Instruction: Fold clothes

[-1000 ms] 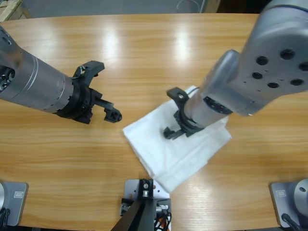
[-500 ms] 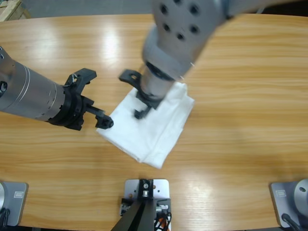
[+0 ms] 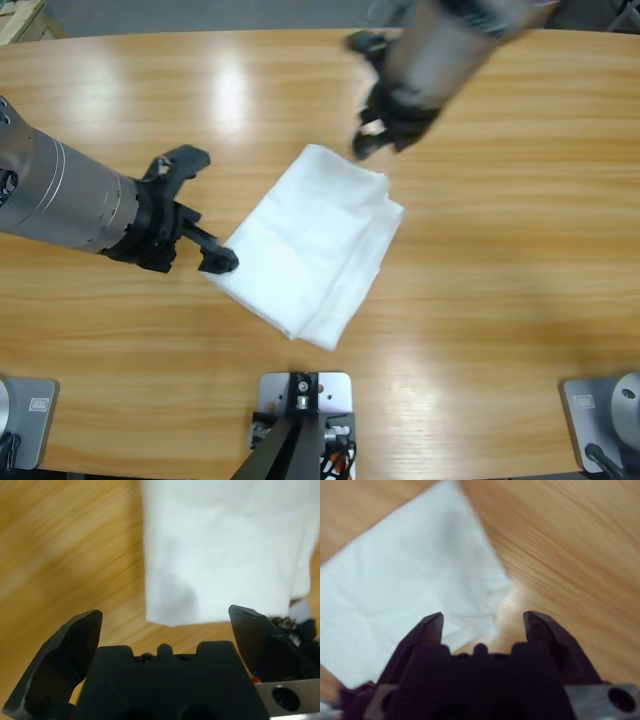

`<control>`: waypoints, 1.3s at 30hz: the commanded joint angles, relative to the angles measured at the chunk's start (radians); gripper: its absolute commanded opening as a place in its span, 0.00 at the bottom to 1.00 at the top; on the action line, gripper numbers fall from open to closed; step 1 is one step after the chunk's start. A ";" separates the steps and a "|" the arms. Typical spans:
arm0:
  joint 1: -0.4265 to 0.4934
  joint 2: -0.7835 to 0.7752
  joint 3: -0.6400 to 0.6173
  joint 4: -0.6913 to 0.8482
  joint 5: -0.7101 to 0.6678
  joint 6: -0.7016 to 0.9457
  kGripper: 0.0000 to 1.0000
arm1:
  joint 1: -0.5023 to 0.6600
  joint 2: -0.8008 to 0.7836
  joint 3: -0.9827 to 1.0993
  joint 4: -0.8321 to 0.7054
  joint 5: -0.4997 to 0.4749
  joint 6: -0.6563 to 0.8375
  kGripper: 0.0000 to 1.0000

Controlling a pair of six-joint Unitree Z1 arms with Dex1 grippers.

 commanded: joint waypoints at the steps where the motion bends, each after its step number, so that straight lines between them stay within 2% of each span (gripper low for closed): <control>1: 0.008 0.094 -0.020 -0.011 -0.059 0.594 0.99 | -0.076 -0.028 0.148 -0.052 0.116 0.289 0.73; 2: 0.015 0.106 -0.019 -0.008 -0.059 0.617 0.98 | -0.064 -0.038 0.155 -0.100 0.136 0.286 0.39; 3: 0.030 0.114 -0.016 -0.004 -0.061 0.629 0.95 | -0.062 -0.056 0.171 -0.154 0.174 0.266 0.10; 4: 0.044 0.113 -0.012 -0.004 -0.064 0.629 0.80 | -0.062 -0.076 0.188 -0.206 0.209 0.236 0.00; 5: 0.055 0.109 -0.012 -0.004 -0.072 0.627 0.67 | -0.063 -0.091 0.206 -0.248 0.236 0.211 0.00; 6: 0.058 0.108 -0.015 -0.004 -0.086 0.616 0.44 | -0.063 -0.106 0.228 -0.285 0.261 0.192 0.00; 7: 0.058 0.110 -0.018 -0.004 -0.093 0.609 0.32 | -0.063 -0.106 0.234 -0.290 0.285 0.172 0.00; 9: 0.058 0.118 -0.026 -0.003 -0.112 0.574 0.24 | -0.064 -0.078 0.245 -0.293 0.363 0.145 0.00; 12: 0.058 0.132 -0.029 -0.003 -0.114 0.495 0.24 | -0.064 -0.032 0.350 -0.444 0.468 0.139 0.00; 13: 0.058 0.132 -0.027 -0.003 -0.114 0.480 0.20 | -0.063 -0.022 0.377 -0.493 0.489 0.145 0.00; 14: 0.058 0.131 -0.026 0.000 -0.114 0.473 0.05 | -0.056 -0.010 0.397 -0.531 0.504 0.150 0.00; 15: 0.058 0.130 -0.025 0.003 -0.115 0.472 0.00 | -0.049 0.003 0.413 -0.565 0.517 0.155 0.00; 19: 0.054 0.151 -0.030 -0.001 -0.170 0.478 0.00 | -0.038 0.046 0.459 -0.658 0.537 0.174 0.00; 24: -0.005 0.189 -0.040 -0.012 -0.202 0.473 0.00 | -0.038 0.076 0.515 -0.712 0.538 0.183 0.00; 28: -0.028 0.239 -0.005 -0.073 -0.194 0.437 0.00 | -0.038 0.088 0.579 -0.781 0.536 0.183 0.00; 32: -0.028 0.262 -0.009 -0.084 -0.120 0.375 0.00 | -0.042 0.080 0.610 -0.818 0.536 0.183 0.00; 39: -0.087 0.357 0.046 -0.198 -0.160 0.321 0.00 | -0.078 0.065 0.628 -0.830 0.500 0.171 0.00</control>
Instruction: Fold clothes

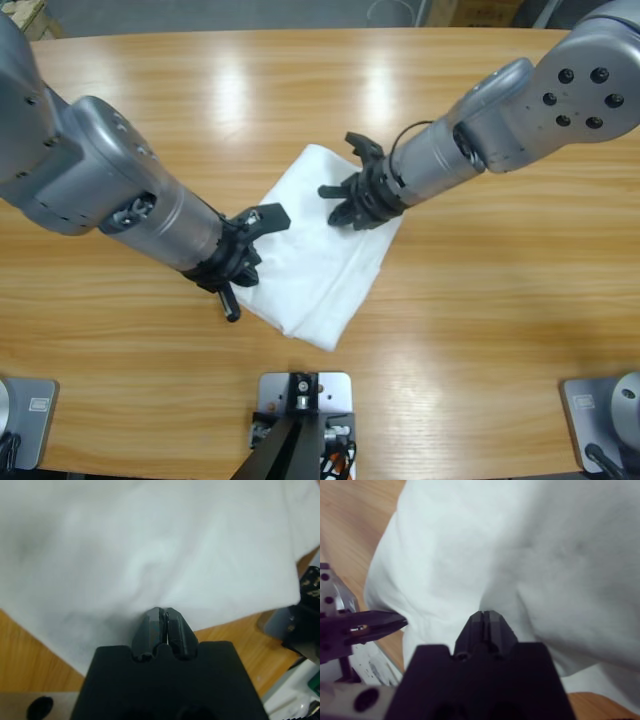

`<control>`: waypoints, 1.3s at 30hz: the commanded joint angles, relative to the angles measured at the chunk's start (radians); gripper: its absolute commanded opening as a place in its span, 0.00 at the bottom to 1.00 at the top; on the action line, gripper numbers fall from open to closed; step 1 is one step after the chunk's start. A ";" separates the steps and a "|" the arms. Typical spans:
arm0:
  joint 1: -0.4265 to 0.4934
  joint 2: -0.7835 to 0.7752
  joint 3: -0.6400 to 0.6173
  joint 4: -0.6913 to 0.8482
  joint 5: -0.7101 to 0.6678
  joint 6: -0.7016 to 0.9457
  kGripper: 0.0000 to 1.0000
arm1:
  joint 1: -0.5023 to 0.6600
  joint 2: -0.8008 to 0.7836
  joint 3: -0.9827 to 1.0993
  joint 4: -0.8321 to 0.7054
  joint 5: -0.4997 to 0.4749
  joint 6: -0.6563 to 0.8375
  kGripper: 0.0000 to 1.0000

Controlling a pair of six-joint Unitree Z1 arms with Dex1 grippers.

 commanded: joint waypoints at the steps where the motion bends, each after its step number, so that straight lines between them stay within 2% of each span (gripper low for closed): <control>1: -0.076 0.147 0.085 -0.134 -0.028 -0.082 0.00 | -0.040 0.022 0.044 -0.016 -0.037 -0.005 0.00; 10: -0.100 0.175 0.095 -0.166 -0.043 -0.131 0.00 | -0.162 -0.031 0.112 0.019 -0.243 -0.040 0.00; 18: -0.100 0.175 0.096 -0.166 -0.043 -0.132 0.00 | -0.283 -0.033 0.093 0.013 -0.232 -0.109 0.00; 21: -0.095 0.154 0.099 -0.166 -0.043 -0.132 0.00 | -0.287 -0.117 0.089 0.062 -0.231 -0.138 0.00; 23: -0.064 0.061 0.093 -0.159 -0.041 -0.143 0.00 | -0.277 -0.224 0.055 0.134 -0.231 -0.143 0.00; 26: 0.029 -0.111 0.020 -0.081 -0.038 -0.166 0.00 | -0.224 -0.353 -0.001 0.255 -0.165 -0.125 0.00; 29: 0.106 -0.150 -0.089 -0.005 -0.035 -0.166 0.00 | -0.128 -0.385 0.001 0.296 -0.048 -0.085 0.00; 30: 0.125 -0.132 -0.114 0.000 -0.035 -0.166 0.00 | -0.078 -0.374 0.019 0.276 -0.004 -0.076 0.00; 33: 0.175 -0.010 -0.186 0.003 -0.035 -0.169 0.00 | 0.042 -0.307 0.075 0.160 0.050 -0.038 0.00; 35: 0.199 0.072 -0.237 0.003 -0.039 -0.181 0.00 | 0.076 -0.246 0.105 0.061 0.081 -0.011 0.00; 39: 0.233 0.199 -0.324 0.004 -0.053 -0.206 0.00 | 0.098 -0.160 0.120 -0.024 0.139 0.001 0.00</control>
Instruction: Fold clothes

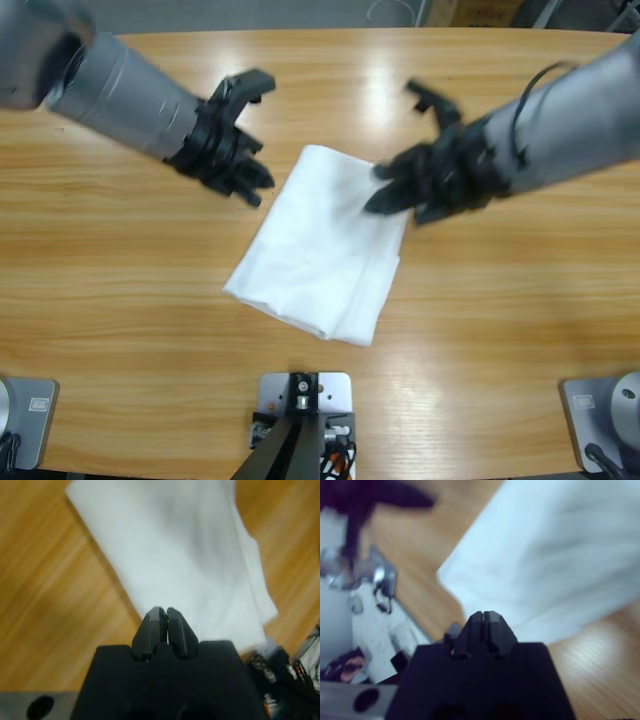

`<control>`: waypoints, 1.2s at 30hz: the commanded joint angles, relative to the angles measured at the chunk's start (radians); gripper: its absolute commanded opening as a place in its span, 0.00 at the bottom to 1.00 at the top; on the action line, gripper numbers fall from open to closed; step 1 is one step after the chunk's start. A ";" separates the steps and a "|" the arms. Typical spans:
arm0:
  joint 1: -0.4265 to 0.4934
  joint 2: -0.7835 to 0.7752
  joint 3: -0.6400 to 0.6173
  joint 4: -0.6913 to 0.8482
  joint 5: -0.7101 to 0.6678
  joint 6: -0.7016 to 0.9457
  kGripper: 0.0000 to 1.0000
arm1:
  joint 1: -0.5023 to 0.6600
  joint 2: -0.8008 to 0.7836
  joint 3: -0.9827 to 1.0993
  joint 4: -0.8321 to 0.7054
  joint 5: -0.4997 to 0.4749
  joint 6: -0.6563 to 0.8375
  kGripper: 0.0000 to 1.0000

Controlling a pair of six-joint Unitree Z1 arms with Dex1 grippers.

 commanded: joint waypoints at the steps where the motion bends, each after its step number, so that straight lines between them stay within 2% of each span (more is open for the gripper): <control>1: 0.066 0.272 -0.132 0.016 -0.026 -0.043 0.00 | 0.078 0.180 0.068 -0.171 0.107 0.044 0.00; 6: 0.049 0.334 -0.167 0.011 -0.047 -0.051 0.00 | 0.134 0.222 0.120 -0.217 0.111 0.077 0.00; 12: 0.024 0.372 -0.243 0.015 -0.063 -0.051 0.00 | 0.141 0.216 0.250 -0.304 0.104 0.103 0.00; 21: 0.027 0.403 -0.243 0.024 -0.059 -0.052 0.00 | 0.141 0.276 0.281 -0.338 0.108 0.114 0.00; 29: 0.034 0.440 -0.276 0.057 -0.056 -0.068 0.00 | 0.141 0.143 0.384 -0.247 0.068 0.181 0.00; 33: 0.036 0.403 -0.276 0.054 -0.061 -0.056 0.00 | 0.141 0.038 0.365 -0.192 0.040 0.161 0.00; 36: 0.037 0.365 -0.289 0.060 -0.059 -0.056 0.00 | 0.141 -0.053 0.272 -0.123 0.046 0.155 0.00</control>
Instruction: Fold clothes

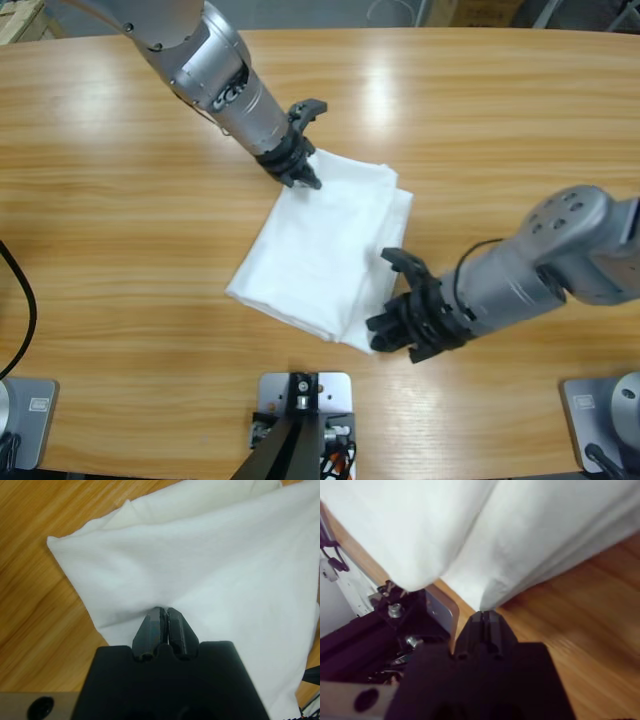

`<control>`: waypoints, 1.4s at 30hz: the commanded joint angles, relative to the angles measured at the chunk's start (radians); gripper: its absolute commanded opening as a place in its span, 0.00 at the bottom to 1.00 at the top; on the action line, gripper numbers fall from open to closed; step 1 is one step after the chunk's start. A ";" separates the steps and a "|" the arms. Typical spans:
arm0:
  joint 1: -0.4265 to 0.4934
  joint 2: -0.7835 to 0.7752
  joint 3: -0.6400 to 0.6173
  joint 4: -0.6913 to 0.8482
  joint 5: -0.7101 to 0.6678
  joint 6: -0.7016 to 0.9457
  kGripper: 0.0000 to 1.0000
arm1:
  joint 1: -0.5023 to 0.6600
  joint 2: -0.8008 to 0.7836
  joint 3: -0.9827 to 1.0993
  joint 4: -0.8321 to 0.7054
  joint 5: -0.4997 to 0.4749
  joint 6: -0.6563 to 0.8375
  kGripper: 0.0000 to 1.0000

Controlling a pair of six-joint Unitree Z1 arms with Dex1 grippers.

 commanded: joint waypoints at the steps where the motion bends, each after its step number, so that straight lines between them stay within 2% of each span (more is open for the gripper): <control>1: 0.005 0.001 -0.014 0.018 -0.012 0.001 0.00 | 0.011 -0.207 -0.104 0.133 -0.013 -0.013 0.00; 6: 0.002 0.030 -0.002 0.018 -0.013 0.001 0.00 | 0.011 -0.109 -0.156 0.065 0.072 -0.016 0.00; 10: 0.002 0.038 -0.001 0.018 -0.014 0.001 0.00 | 0.011 0.016 -0.156 -0.015 0.101 -0.019 0.00; 13: 0.001 0.045 0.003 0.018 -0.015 0.001 0.00 | 0.011 0.113 -0.128 -0.161 0.119 -0.015 0.00; 16: -0.001 0.056 0.006 0.017 -0.016 0.001 0.00 | 0.011 0.160 -0.122 -0.196 0.134 -0.010 0.00; 32: -0.001 0.067 0.007 0.015 -0.016 -0.002 0.00 | 0.011 0.075 0.065 -0.204 0.065 0.022 0.00; 36: 0.000 0.016 0.011 0.022 -0.015 0.000 0.00 | 0.011 -0.052 0.055 -0.203 0.061 0.007 0.00; 38: 0.003 -0.049 0.010 0.045 -0.013 0.000 0.00 | 0.011 -0.170 0.020 -0.175 0.006 0.007 0.00; 39: 0.003 -0.084 0.010 0.066 -0.013 0.000 0.21 | 0.011 -0.230 -0.014 -0.127 -0.019 0.007 0.16; 40: 0.003 -0.122 0.013 0.082 -0.014 0.008 0.69 | 0.011 -0.282 -0.055 -0.065 -0.041 0.008 0.64; 41: 0.002 -0.159 0.017 0.097 -0.021 0.033 0.95 | 0.011 -0.331 -0.097 0.001 -0.071 0.001 0.85; 42: 0.002 -0.191 0.021 0.116 -0.042 0.068 0.99 | 0.011 -0.373 -0.130 0.051 -0.103 -0.006 0.97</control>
